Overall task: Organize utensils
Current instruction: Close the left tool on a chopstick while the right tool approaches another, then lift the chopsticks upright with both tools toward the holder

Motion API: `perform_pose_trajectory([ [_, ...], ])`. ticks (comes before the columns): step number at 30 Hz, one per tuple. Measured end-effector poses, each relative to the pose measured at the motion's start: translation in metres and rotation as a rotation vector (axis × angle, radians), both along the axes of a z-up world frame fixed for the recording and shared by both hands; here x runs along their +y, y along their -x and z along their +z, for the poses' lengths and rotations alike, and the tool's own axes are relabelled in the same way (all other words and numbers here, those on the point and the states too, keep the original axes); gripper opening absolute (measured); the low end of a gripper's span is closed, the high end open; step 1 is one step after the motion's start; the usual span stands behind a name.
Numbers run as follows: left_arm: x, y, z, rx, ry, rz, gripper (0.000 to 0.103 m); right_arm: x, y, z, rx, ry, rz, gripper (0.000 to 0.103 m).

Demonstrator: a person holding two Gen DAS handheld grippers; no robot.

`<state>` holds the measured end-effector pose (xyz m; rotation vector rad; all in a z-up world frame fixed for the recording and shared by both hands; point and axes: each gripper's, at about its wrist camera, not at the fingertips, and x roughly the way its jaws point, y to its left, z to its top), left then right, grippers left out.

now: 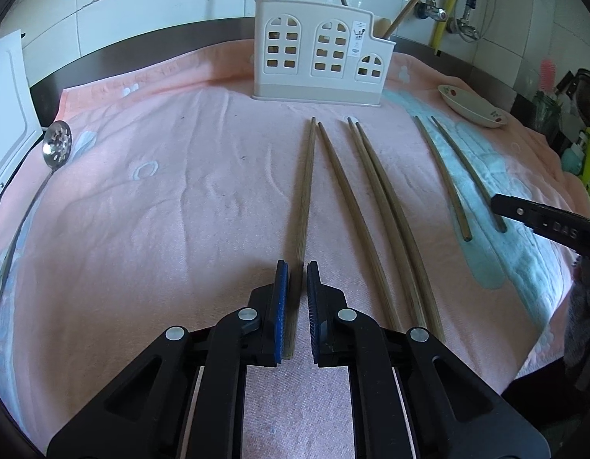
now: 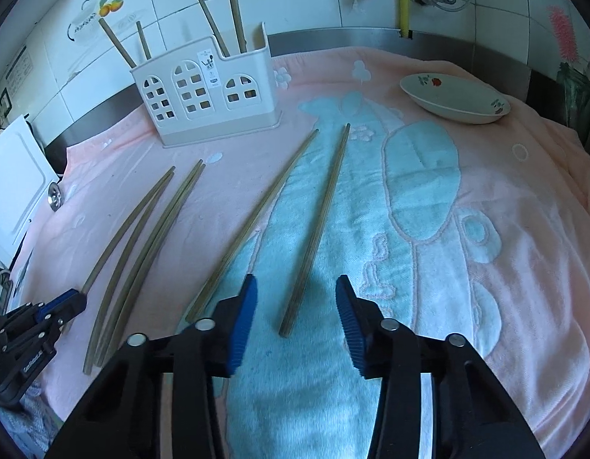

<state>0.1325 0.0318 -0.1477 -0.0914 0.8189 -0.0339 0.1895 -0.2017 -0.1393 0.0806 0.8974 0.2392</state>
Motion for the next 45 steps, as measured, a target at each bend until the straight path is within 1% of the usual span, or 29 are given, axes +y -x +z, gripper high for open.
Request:
perform_pose_trajectory([
  [2,0.000,0.000,0.000,-0.002,0.008,-0.007,0.009,0.001,-0.004,-0.002,0.005,0.004,-0.003,0.037],
  [8,-0.001,0.000,-0.001,-0.008,0.017,-0.023,0.009,0.006,-0.013,-0.006,0.012,0.002,-0.023,0.027],
  [17,-0.001,-0.001,-0.001,-0.006,0.031,-0.044,0.009,0.015,-0.022,-0.008,-0.004,0.055,-0.062,0.022],
  [20,-0.001,-0.002,-0.001,0.000,0.032,-0.050,0.009,0.016,-0.021,-0.008,-0.017,0.086,-0.067,0.016],
  [22,-0.002,-0.003,-0.001,0.003,0.025,-0.053,0.009,0.015,-0.020,-0.009,-0.026,0.104,-0.070,0.009],
  [28,-0.002,-0.005,0.000,0.011,0.029,-0.040,0.008,0.007,-0.014,-0.006,-0.041,0.099,-0.071,0.007],
  [30,-0.001,-0.005,0.000,0.012,0.025,-0.038,0.006,0.003,-0.009,-0.001,-0.056,0.094,-0.071,0.007],
  [34,-0.002,-0.001,0.009,-0.010,0.018,-0.033,0.006,-0.005,0.001,0.014,-0.100,0.078,-0.062,0.007],
  [37,-0.001,0.003,0.018,-0.036,0.012,-0.030,0.006,-0.010,0.010,0.032,-0.152,0.074,-0.051,0.007],
  [42,-0.001,0.007,0.047,-0.103,-0.004,-0.035,0.006,-0.012,0.020,0.065,-0.241,0.080,-0.022,0.007],
  [45,-0.002,0.008,0.063,-0.137,-0.006,-0.046,0.006,-0.012,0.020,0.081,-0.271,0.082,0.004,0.007],
])
